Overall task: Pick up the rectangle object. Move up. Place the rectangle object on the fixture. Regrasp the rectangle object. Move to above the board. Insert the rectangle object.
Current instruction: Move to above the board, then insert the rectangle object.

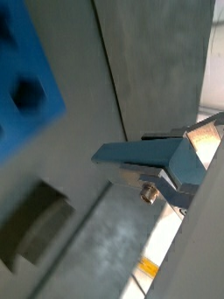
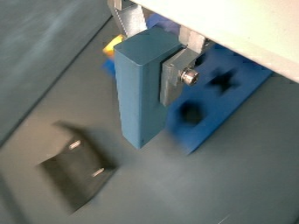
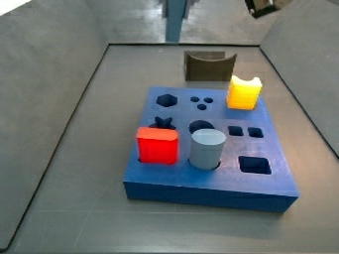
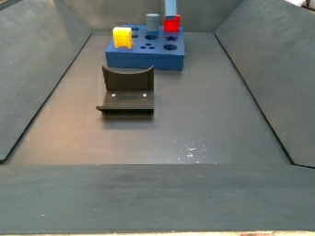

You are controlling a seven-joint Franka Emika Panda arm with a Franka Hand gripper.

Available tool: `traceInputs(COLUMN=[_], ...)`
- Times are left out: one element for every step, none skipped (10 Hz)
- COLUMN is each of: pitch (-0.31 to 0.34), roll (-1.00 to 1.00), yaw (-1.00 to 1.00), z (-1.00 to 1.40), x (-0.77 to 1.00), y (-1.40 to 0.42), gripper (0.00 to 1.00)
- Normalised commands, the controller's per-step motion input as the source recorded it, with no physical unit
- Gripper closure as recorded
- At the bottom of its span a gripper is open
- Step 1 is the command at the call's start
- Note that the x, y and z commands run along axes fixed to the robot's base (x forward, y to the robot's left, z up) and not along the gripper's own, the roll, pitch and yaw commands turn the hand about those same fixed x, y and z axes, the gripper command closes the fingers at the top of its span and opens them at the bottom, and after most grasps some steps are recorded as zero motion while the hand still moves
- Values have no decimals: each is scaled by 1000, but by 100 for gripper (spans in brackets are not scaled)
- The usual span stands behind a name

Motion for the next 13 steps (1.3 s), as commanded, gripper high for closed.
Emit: traceInputs(pitch=[6,8,10,4,-9,-16,-22,-21,-30,-33,-36,-43,0], roll=[-1000,-1000,-1000,-1000,-1000,-1000,-1000,-1000,-1000,-779,-647,-379,0], yaw=[-83,-75,-72,-65,-52,-48,-47,-31,-28,-15,-7,-9,0], z=[-84,-51,-13,4,8,14,14,6,8,8,10,9,-49], x=[-268,-182,-115,-92,-91,-78,-68,-51,-44,-43,-45,-48,0], y=[-755,-464,-209,-101,-29,2,14,25,29,31,30,29,-17], gripper=[100,100,100,100,100,100,100,100,100,100,100,100,100])
